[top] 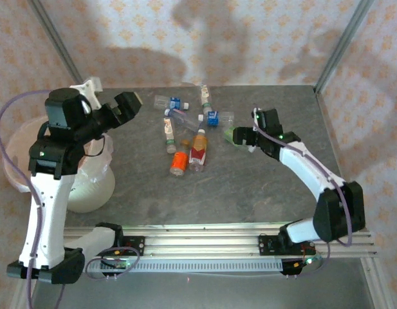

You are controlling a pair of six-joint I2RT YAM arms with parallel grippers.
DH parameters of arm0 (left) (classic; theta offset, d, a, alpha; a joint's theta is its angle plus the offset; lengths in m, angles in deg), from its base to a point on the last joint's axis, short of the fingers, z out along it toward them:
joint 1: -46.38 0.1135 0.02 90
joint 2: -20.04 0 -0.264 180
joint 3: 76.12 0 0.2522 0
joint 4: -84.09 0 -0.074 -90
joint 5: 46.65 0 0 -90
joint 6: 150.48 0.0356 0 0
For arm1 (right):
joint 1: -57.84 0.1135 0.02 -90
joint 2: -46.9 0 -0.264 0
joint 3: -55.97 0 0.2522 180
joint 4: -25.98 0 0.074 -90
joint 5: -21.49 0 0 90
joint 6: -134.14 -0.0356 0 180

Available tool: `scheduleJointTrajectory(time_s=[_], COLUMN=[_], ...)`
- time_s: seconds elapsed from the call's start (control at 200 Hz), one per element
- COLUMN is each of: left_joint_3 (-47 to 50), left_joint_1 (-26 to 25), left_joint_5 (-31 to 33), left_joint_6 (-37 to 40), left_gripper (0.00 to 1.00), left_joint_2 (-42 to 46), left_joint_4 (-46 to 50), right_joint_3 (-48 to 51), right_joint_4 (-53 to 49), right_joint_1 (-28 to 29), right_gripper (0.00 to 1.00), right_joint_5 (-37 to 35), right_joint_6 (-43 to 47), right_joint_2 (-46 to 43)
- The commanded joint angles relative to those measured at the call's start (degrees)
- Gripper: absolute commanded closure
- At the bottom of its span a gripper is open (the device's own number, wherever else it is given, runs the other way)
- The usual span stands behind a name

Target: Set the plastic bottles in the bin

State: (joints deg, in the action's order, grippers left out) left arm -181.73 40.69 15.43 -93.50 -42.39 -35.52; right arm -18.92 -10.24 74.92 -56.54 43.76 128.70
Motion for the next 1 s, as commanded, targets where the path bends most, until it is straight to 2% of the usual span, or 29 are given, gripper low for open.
scheduleJointTrajectory(time_s=[0.0, 0.1, 0.235, 0.3, 0.415, 0.535, 0.605, 0.646, 0.731, 0.861, 0.996], left_joint_3=[-1.7, -1.8, -1.1, -0.5, 1.2, 2.4, 3.2, 3.5, 3.7, 4.1, 5.7], left_joint_1=[-4.0, -6.5, -8.7, -9.3, -9.6, -9.6, -9.6, -9.6, -9.7, -9.7, -9.8], left_joint_5=[4.5, 5.1, 5.1, 5.3, 5.9, 5.8, 5.4, 5.2, 4.6, 4.4, 3.8], left_joint_6=[0.0, -0.1, -0.7, -1.0, -1.6, -1.9, -2.1, -2.2, -2.4, -2.3, -2.6], left_gripper=[0.00, 0.00, 0.00, 0.00, 0.00, 0.00, 0.00, 0.00, 0.00, 0.00, 0.00], left_joint_2=[-2.9, -5.4, -7.8, -8.4, -8.6, -8.7, -8.6, -8.7, -8.9, -9.0, -9.0], left_joint_4=[-3.1, -3.7, -4.4, -4.5, -5.2, -5.5, -6.3, -6.7, -6.9, -6.8, -7.4], right_joint_3=[-4.0, -8.4, -13.2, -16.0, -19.1, -18.8, -17.5, -17.0, -15.6, -10.9, -8.5], right_joint_4=[-7.3, -12.5, -13.4, -14.9, -15.3, -12.4, -10.1, -9.4, -8.4, -4.2, -5.5], right_joint_1=[-2.0, -2.8, -2.8, -2.8, -2.8, -2.1, -1.9, -1.8, -1.3, -0.1, 1.4], right_gripper=[0.01, 0.01, 0.01, 0.00, 0.03, 0.08, 0.14, 0.25, 0.35, 0.46, 0.60], right_joint_5=[4.6, 7.4, 0.3, -0.5, 0.6, 1.7, 2.5, 2.6, 2.1, -0.8, -3.8], right_joint_6=[12.4, 23.8, 33.4, 37.0, 38.6, 37.0, 35.7, 34.8, 33.0, 30.9, 25.4], right_joint_2=[5.4, 12.1, 20.7, 24.8, 29.9, 30.7, 30.7, 30.6, 29.6, 24.3, 17.2])
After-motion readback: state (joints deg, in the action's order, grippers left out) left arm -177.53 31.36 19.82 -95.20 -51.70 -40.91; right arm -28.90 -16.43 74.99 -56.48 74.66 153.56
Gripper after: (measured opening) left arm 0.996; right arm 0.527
